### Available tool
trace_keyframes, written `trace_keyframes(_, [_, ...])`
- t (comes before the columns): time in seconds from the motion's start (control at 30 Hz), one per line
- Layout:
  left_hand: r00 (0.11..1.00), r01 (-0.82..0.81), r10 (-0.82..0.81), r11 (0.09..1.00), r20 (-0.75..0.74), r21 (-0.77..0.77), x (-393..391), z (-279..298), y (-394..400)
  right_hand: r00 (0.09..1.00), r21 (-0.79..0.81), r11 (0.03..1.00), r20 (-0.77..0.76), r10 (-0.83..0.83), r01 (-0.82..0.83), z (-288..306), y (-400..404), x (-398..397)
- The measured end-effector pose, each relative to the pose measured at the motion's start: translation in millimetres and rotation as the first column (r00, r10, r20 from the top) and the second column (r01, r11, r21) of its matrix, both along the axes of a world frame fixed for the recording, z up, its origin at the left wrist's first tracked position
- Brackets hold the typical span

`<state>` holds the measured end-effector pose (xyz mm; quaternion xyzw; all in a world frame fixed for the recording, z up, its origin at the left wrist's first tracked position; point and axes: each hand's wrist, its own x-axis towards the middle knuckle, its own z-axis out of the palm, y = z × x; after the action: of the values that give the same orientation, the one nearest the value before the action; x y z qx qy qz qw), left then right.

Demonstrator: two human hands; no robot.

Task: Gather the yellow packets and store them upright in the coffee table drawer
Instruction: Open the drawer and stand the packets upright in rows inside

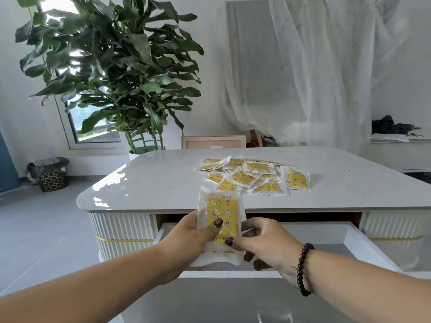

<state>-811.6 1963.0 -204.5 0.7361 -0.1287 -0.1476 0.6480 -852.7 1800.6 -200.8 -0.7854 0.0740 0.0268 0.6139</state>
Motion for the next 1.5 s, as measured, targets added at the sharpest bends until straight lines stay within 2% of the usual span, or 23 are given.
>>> trace_keyframes(0.2, [0.999, 0.03, -0.031, 0.999, -0.022, -0.043, -3, -1, -3, 0.995, -0.113, 0.99, -0.053, 0.083, -0.088, 1, -4, 0])
trace_keyframes(0.33, [0.997, 0.059, -0.064, 0.994, -0.047, -0.09, -8, -1, -4, 0.993, -0.12, 0.987, -0.046, 0.105, -0.11, 1, -8, -2])
trace_keyframes(0.47, [0.995, 0.092, -0.097, 0.988, -0.037, -0.128, -9, 0, -7, 0.994, 0.022, 0.994, -0.036, 0.108, -0.107, -3, -10, -4])
trace_keyframes(0.57, [0.99, 0.137, -0.136, 0.989, 0.035, -0.061, -8, -1, -7, 0.997, 0.159, 0.985, -0.038, 0.068, -0.061, -6, -10, -4])
trace_keyframes(0.67, [0.984, 0.176, -0.175, 0.984, 0.026, -0.028, -7, -3, -5, 1.0, 0.219, 0.976, -0.015, 0.01, -0.007, -7, -13, -1])
trace_keyframes(0.83, [0.982, 0.191, -0.19, 0.981, 0.017, -0.044, -9, -2, -6, 0.992, 0.4, 0.913, 0.054, -0.112, 0.081, -3, -23, 5])
trace_keyframes(0.97, [0.981, 0.19, -0.189, 0.982, 0.053, -0.017, -8, -2, -6, 0.985, 0.494, 0.867, 0.102, -0.136, 0.069, -2, -25, 3])
trace_keyframes(1.03, [0.982, 0.182, -0.18, 0.982, 0.05, -0.042, -6, -3, -6, 0.982, 0.453, 0.89, 0.136, -0.132, 0.057, -2, -25, 2])
trace_keyframes(1.17, [0.995, 0.055, -0.07, 0.979, -0.066, -0.196, 1, -4, -4, 0.97, 0.289, 0.957, 0.223, -0.098, 0.03, 2, -24, -1])
trace_keyframes(1.33, [0.993, -0.022, -0.008, 0.967, -0.117, -0.253, 4, -5, -5, 0.914, 0.08, 0.985, 0.368, -0.172, 0.154, -3, -23, 1])
trace_keyframes(1.5, [0.995, -0.056, 0.034, 0.967, -0.091, -0.25, 4, -6, -7, 0.945, 0.161, 0.973, 0.258, -0.202, 0.164, -6, -19, 4])
